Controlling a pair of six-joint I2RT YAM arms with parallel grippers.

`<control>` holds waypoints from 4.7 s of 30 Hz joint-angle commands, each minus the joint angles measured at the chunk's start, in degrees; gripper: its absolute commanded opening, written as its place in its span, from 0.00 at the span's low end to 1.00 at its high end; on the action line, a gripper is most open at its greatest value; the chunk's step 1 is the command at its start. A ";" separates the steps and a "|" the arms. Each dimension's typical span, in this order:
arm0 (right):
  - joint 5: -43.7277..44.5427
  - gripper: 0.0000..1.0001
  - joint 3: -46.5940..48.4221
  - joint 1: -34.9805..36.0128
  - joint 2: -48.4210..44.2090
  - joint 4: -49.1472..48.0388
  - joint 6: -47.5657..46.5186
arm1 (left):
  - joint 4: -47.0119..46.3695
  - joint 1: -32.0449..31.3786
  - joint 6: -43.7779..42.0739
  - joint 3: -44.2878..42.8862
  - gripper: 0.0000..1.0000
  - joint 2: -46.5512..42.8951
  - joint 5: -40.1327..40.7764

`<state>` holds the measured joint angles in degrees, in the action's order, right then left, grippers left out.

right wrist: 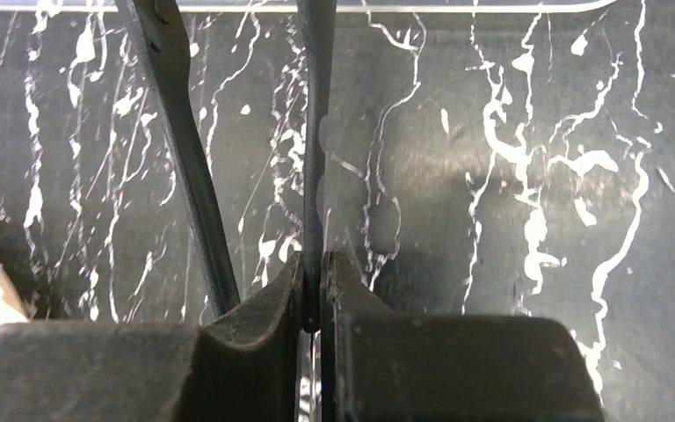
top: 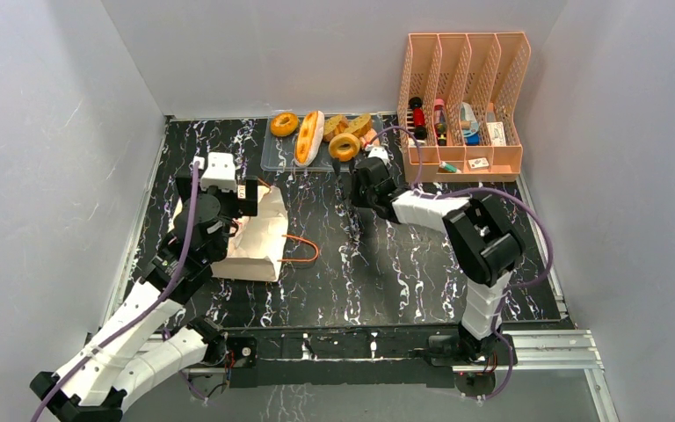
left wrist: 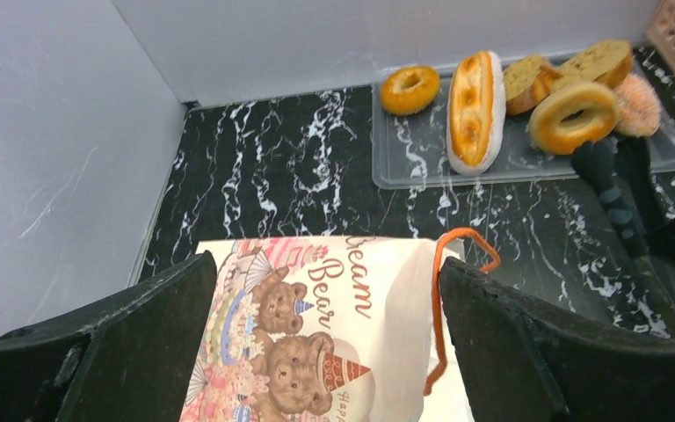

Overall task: Take the fake bread out of the paper bag
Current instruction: Place the clamp in the container, then adjust the clamp, then place the clamp at the center of the board, then adjust the paper bag at the center of the board.

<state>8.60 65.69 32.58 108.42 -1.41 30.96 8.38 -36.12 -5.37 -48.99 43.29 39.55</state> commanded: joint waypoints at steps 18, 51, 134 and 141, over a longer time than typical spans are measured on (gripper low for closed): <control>22.54 0.00 -7.47 25.35 -27.40 -4.42 -14.76 | 6.52 0.26 9.54 -14.76 0.98 10.15 -20.03; 44.39 0.00 7.12 36.42 -19.59 -3.55 -21.84 | 13.15 0.24 29.01 -15.39 0.41 18.76 -21.10; 9.36 0.84 -15.56 11.24 -16.76 0.87 -16.53 | 4.98 1.64 22.42 3.13 0.98 3.68 -15.22; 9.29 0.85 -15.56 11.25 -12.23 -2.75 -18.41 | 7.12 1.61 22.44 3.99 0.98 2.45 -16.23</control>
<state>17.80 49.91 43.51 94.35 1.96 14.50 13.82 -34.61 17.52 -45.76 47.59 24.29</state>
